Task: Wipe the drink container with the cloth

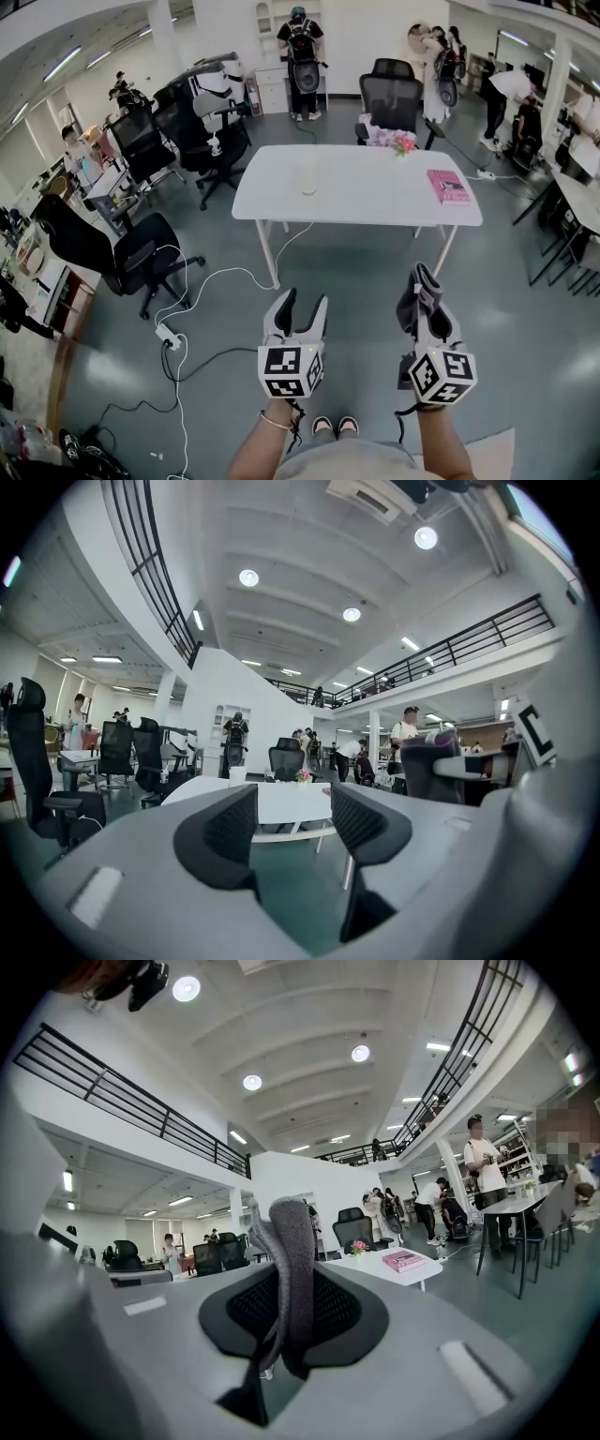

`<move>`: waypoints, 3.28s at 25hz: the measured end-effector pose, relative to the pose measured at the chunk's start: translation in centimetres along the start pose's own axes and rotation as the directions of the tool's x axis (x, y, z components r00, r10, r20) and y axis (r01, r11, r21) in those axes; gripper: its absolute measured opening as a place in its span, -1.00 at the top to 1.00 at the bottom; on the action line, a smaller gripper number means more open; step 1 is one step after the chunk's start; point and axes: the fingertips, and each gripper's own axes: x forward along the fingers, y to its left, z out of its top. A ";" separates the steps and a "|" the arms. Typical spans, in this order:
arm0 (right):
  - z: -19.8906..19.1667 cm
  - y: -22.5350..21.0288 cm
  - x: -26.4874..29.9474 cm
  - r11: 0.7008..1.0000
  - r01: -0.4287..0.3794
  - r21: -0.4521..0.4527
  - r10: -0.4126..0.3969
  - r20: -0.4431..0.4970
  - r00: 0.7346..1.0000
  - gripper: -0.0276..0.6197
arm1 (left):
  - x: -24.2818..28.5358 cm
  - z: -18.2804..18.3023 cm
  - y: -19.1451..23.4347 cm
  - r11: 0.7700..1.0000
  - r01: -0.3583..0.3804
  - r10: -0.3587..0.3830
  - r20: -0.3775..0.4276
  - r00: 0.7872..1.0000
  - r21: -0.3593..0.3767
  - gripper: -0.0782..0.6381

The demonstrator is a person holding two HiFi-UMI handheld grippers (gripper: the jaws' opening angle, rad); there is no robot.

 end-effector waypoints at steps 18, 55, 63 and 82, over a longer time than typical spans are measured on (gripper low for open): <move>0.0 -1.0 0.2 1.000 0.007 0.024 -0.007 0.016 1.000 0.69 | 0.0 -0.3 0.0 1.000 0.000 0.000 0.033 0.999 -0.010 -0.58; 2.1 -7.8 18.8 0.998 0.001 0.064 -0.002 0.020 1.000 0.69 | 19.5 -0.8 6.7 0.999 -0.019 0.018 -0.016 1.000 -0.034 -0.57; 4.1 -7.6 28.0 0.999 0.021 0.040 -0.023 0.033 0.999 0.69 | 27.8 1.0 12.4 0.998 -0.029 0.030 0.014 0.999 -0.058 -0.57; 3.1 -8.8 38.9 0.997 0.066 0.046 -0.065 -0.019 0.998 0.69 | 37.9 0.5 17.8 0.997 -0.008 0.007 -0.020 1.000 -0.072 -0.56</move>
